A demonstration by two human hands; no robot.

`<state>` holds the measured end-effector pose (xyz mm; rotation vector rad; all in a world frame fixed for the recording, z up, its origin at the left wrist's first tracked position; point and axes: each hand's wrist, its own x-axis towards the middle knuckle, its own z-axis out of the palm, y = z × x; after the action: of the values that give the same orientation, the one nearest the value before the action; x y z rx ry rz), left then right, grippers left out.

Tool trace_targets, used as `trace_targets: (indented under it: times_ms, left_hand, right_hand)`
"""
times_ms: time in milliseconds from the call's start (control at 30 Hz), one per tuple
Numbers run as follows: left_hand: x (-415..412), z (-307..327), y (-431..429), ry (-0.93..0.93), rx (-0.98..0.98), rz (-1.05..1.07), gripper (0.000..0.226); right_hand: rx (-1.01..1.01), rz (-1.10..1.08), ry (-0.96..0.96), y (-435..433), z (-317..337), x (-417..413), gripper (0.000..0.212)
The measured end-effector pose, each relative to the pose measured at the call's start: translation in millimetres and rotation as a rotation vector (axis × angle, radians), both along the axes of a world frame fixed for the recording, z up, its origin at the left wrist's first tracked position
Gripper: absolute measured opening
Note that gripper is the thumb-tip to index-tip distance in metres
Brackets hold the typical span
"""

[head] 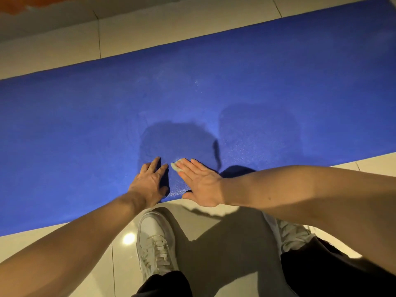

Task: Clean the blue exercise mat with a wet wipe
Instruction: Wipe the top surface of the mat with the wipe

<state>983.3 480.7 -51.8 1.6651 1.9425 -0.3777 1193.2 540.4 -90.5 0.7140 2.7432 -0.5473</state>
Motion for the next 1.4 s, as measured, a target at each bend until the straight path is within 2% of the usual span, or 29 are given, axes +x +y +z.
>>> trace_targets:
  times_ms: [67,133,267,367,467,567,667,733,867,1033,1100,1200,1267,1333,1400]
  left_hand:
    - [-1,-1,-1,-0.001,0.002,-0.006,0.082]
    - [-2,-1,-2,-0.004,0.004,-0.011,0.082]
    - [-4,-2,-1,-0.001,0.018,-0.021,0.081]
    - [-3,0,1,-0.008,0.038,-0.013,0.078]
    - [-1,2,6,-0.023,0.093,0.0,0.068]
    - [-2,3,11,-0.038,0.122,0.018,0.061]
    - [-3,4,13,-0.029,0.122,0.002,0.058]
    - [-3,6,14,-0.026,0.114,0.006,0.059]
    - [-5,6,14,-0.042,0.095,0.0,0.063]
    - [-8,6,11,-0.077,0.089,0.015,0.064]
    - [-8,7,11,-0.138,0.125,0.072,0.06]
    - [-4,13,13,-0.255,0.204,0.147,0.054]
    - [5,21,14,-0.373,0.251,0.187,0.049]
    - [16,28,15,-0.499,0.288,0.216,0.047]
    - [27,32,14,-0.584,0.291,0.233,0.044]
  right_hand:
    - [0.048,-0.002,0.039,16,2,9,0.086]
    - [0.038,-0.109,0.033,43,5,29,0.087]
    - [0.057,-0.382,-0.131,69,-5,52,0.086]
    - [-0.043,-0.59,0.001,51,-9,20,0.1]
    - [0.108,-0.321,-0.007,20,-16,-14,0.1]
    - [0.065,-0.093,0.035,6,-18,-23,0.091]
    - [0.153,0.029,0.066,28,-20,-8,0.085]
    - [0.156,-0.015,0.052,58,-17,6,0.085]
    - [0.077,-0.263,0.017,103,-7,41,0.086]
    - [0.037,-0.38,0.012,93,1,25,0.085]
    - [-0.064,-0.347,0.094,82,12,16,0.078]
    - [-0.489,-0.438,0.206,77,37,15,0.065]
    - [-0.573,-0.541,0.211,77,50,17,0.056]
    - [-0.683,-0.644,0.251,75,54,22,0.024]
    - [-0.827,-0.749,0.308,69,62,25,0.025]
